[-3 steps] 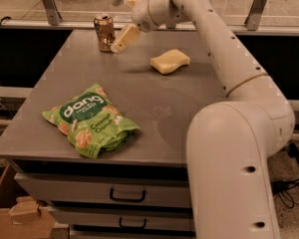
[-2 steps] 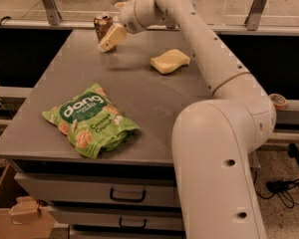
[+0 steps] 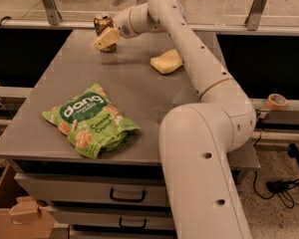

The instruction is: Move orange can near sponge

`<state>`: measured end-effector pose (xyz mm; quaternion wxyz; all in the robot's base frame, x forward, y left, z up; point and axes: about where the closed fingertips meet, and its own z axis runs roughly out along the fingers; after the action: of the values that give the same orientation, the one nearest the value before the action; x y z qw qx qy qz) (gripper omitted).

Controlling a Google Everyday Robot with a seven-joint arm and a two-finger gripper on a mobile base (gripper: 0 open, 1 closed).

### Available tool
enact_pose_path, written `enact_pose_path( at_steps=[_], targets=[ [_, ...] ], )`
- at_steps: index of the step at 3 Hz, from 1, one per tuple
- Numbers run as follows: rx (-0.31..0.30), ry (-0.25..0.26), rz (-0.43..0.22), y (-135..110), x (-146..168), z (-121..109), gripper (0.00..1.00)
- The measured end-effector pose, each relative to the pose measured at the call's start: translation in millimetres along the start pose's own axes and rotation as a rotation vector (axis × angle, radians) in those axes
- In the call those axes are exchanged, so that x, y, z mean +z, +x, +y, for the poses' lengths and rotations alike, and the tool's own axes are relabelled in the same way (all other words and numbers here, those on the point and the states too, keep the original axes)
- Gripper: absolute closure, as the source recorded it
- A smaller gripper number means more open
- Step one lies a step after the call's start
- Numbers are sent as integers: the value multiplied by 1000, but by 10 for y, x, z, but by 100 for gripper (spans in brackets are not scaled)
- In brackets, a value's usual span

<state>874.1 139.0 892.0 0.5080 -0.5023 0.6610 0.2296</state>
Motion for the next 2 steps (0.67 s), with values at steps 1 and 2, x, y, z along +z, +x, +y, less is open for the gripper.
enact_pose_path(
  at_steps=[1,2],
  targets=[
    [77,-5,-30,51,52,-47,18],
    [120,-36,-81,-3,26,-10,41]
  ],
)
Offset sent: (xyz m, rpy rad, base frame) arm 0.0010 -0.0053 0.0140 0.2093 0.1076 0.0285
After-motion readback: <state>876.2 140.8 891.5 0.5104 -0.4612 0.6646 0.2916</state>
